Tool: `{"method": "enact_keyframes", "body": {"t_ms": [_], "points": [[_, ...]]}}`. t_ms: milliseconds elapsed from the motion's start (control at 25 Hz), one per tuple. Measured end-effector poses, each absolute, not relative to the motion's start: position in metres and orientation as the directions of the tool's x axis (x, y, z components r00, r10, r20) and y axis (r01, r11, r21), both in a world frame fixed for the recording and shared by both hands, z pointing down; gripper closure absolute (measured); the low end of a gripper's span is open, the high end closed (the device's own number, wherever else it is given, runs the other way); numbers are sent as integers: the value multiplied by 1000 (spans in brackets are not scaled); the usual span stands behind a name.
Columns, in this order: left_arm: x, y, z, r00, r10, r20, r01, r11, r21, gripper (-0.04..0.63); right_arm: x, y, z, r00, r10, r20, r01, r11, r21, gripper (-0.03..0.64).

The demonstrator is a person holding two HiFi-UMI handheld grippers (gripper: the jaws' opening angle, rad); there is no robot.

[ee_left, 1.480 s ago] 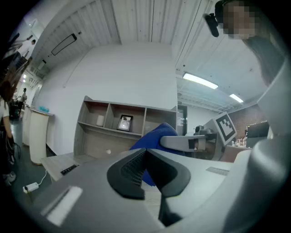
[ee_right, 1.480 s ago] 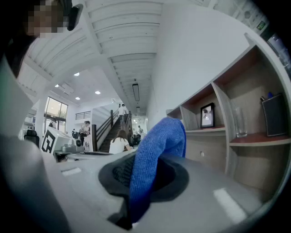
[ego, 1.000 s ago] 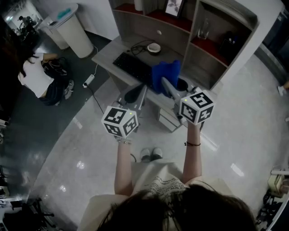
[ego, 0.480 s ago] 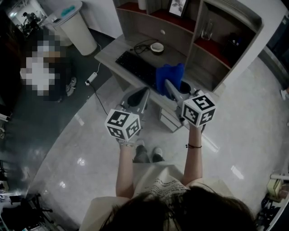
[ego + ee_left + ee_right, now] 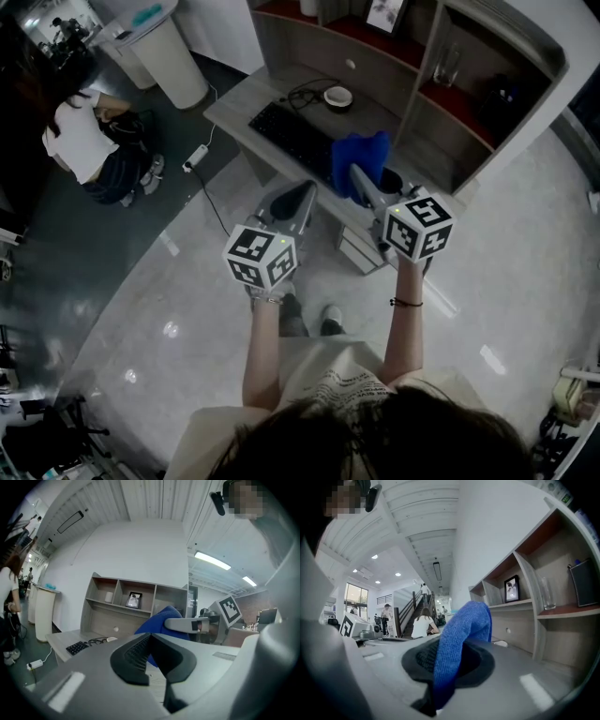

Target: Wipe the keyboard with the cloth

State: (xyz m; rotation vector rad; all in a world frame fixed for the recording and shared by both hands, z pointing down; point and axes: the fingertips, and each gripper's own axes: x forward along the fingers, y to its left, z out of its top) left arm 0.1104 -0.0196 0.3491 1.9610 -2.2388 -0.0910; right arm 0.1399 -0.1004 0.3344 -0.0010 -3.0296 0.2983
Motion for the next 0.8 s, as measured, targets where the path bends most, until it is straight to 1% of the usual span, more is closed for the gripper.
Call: {"method": "enact_keyframes", "body": {"t_ms": [400,800], "points": [[61,-14,355,-114,-989,94,-978,128,166,592,92,-94,340,-994,2,110,-21,977,-212,557],[18,-31,364,-46,-992,115,-981,67,182,592,54,-107,358,-988,-55,147,-89,968,-233,557]]}}
